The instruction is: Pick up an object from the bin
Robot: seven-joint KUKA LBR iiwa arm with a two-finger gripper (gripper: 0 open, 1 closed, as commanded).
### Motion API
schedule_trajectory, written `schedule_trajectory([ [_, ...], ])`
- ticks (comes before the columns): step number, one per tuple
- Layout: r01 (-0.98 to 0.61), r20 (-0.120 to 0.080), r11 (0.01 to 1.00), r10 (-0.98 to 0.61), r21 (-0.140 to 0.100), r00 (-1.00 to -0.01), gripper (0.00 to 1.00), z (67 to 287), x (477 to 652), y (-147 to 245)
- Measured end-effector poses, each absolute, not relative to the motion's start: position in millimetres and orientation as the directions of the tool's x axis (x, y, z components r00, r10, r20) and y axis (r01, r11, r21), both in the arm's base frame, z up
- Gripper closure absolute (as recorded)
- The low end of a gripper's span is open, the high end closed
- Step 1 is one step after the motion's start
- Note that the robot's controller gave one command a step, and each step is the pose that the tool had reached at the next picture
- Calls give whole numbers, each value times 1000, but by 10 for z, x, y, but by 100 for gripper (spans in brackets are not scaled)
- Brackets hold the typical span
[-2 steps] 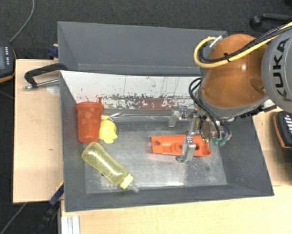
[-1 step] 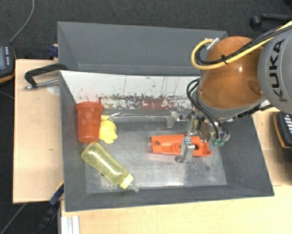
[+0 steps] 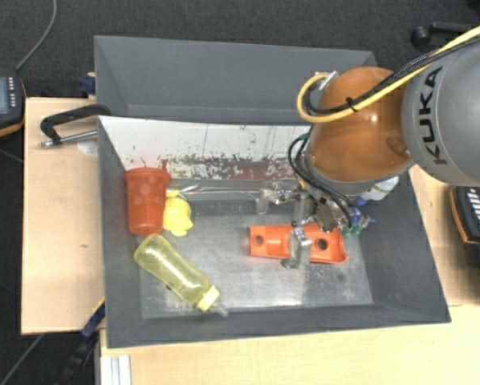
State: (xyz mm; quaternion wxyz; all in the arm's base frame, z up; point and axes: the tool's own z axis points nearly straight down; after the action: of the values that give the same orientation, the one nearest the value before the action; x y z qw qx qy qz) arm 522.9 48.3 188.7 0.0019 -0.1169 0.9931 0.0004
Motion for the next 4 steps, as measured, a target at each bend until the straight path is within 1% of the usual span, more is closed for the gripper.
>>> schedule_trajectory([
  [1,-306,-10,952,-306,0,-952,0,1510,5277,519],
  [2,-400,-5,917,-400,1,-917,0,1307,5377,480],
  [3,-524,-10,852,-524,-2,-852,0,1141,5455,283],
  [4,-418,-11,908,-418,-1,-908,0,1021,5580,172],
])
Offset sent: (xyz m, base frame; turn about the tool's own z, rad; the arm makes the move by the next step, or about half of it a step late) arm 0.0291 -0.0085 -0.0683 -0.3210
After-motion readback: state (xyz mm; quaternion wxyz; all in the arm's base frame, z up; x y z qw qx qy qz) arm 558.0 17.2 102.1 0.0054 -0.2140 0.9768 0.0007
